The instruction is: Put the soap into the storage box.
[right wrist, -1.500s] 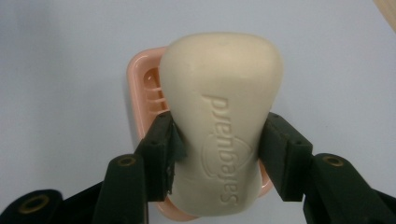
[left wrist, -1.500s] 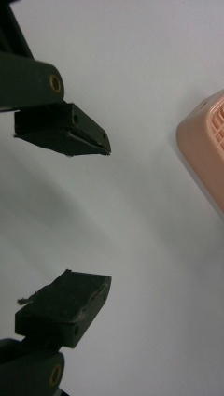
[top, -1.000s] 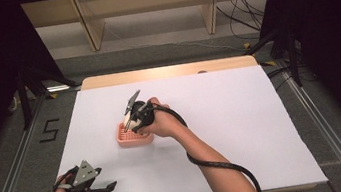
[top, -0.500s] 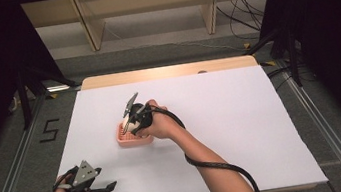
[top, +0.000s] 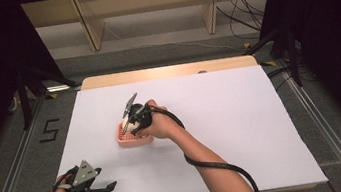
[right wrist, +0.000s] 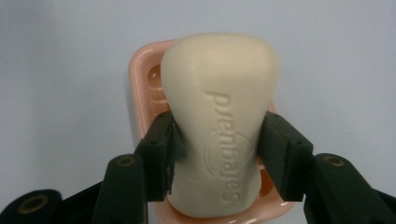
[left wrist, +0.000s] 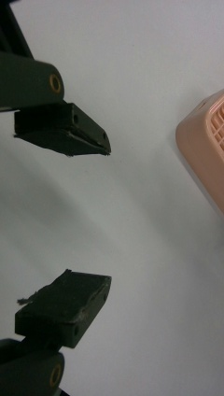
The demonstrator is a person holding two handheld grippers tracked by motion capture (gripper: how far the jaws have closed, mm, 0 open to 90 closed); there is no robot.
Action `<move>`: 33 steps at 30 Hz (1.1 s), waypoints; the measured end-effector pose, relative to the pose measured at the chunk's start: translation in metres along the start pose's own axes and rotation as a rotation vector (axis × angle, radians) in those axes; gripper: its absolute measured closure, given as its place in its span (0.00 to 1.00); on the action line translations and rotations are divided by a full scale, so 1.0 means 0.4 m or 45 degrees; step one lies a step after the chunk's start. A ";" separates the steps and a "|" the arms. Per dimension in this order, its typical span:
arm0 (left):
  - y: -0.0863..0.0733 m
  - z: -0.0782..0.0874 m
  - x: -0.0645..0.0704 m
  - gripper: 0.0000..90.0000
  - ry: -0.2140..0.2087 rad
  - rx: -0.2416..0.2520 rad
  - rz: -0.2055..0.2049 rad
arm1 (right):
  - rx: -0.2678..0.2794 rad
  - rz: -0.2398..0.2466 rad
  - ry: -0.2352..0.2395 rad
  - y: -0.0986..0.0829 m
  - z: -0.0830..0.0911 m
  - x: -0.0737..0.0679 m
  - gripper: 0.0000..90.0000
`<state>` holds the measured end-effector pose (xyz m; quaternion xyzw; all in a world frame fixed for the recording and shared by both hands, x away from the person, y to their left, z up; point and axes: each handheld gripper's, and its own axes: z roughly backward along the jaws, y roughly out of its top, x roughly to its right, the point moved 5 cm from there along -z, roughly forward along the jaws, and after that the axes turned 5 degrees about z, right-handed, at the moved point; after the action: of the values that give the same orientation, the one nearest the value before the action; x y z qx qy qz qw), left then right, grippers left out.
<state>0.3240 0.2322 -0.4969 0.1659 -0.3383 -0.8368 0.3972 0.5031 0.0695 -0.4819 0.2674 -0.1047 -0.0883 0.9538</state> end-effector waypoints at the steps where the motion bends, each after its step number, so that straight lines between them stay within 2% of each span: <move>1: 0.000 0.000 0.000 0.33 0.000 0.000 0.000 | -0.003 0.000 0.000 0.000 -0.001 0.000 0.55; 5: 0.000 -0.001 0.000 0.33 0.004 0.001 0.002 | 0.015 -0.017 0.004 0.004 0.002 0.000 0.54; 7: 0.000 -0.001 0.001 0.33 -0.001 -0.001 0.002 | 0.024 -0.006 0.019 0.008 0.006 -0.001 0.53; 8: 0.000 0.000 0.001 0.33 -0.004 -0.006 -0.009 | 0.017 -0.008 0.008 0.008 0.009 -0.001 0.53; 9: -0.001 0.007 -0.008 0.33 0.000 -0.044 -0.079 | 0.021 0.003 0.006 0.010 0.011 0.000 0.52; 17: -0.001 0.005 -0.006 0.33 -0.001 -0.039 -0.071 | 0.041 -0.009 -0.016 -0.002 0.051 -0.004 0.48; 19: 0.000 -0.001 -0.002 0.33 0.005 -0.005 -0.031 | 0.052 -0.002 -0.035 -0.009 0.066 -0.003 0.47; 21: 0.000 -0.001 -0.002 0.33 0.004 -0.006 -0.032 | 0.055 -0.010 -0.044 -0.018 0.084 -0.006 0.45; 22: -0.002 0.004 -0.006 0.33 -0.001 -0.040 -0.068 | 0.055 -0.009 -0.043 -0.024 0.093 -0.006 0.45; 23: -0.002 0.003 -0.005 0.33 0.001 -0.033 -0.060 | 0.050 -0.019 -0.045 -0.030 0.101 -0.011 0.44; 24: -0.002 -0.002 0.001 0.33 -0.004 -0.010 -0.005 | 0.060 -0.004 -0.060 -0.036 0.107 -0.010 0.44; 26: -0.002 -0.004 0.002 0.33 -0.004 -0.007 0.000 | 0.054 -0.020 -0.065 -0.053 0.125 -0.017 0.44; 28: -0.002 -0.002 -0.002 0.33 0.008 -0.011 -0.029 | 0.052 -0.022 -0.079 -0.072 0.140 -0.019 0.43; 30: -0.002 -0.003 0.000 0.33 -0.005 -0.013 -0.024 | 0.055 -0.038 -0.084 -0.093 0.154 -0.022 0.43; 31: -0.004 0.002 -0.005 0.33 -0.008 -0.053 -0.062 | 0.043 -0.058 -0.078 -0.105 0.162 -0.026 0.43; 32: -0.004 0.001 -0.005 0.33 -0.008 -0.049 -0.058 | 0.052 -0.056 -0.099 -0.115 0.168 -0.024 0.43; 33: -0.004 0.000 -0.005 0.34 -0.008 -0.049 -0.057 | 0.045 -0.082 -0.088 -0.127 0.175 -0.030 0.43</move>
<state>0.3241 0.2344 -0.4980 0.1631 -0.3197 -0.8523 0.3804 0.4685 -0.0048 -0.4520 0.2843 -0.1306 -0.1263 0.9414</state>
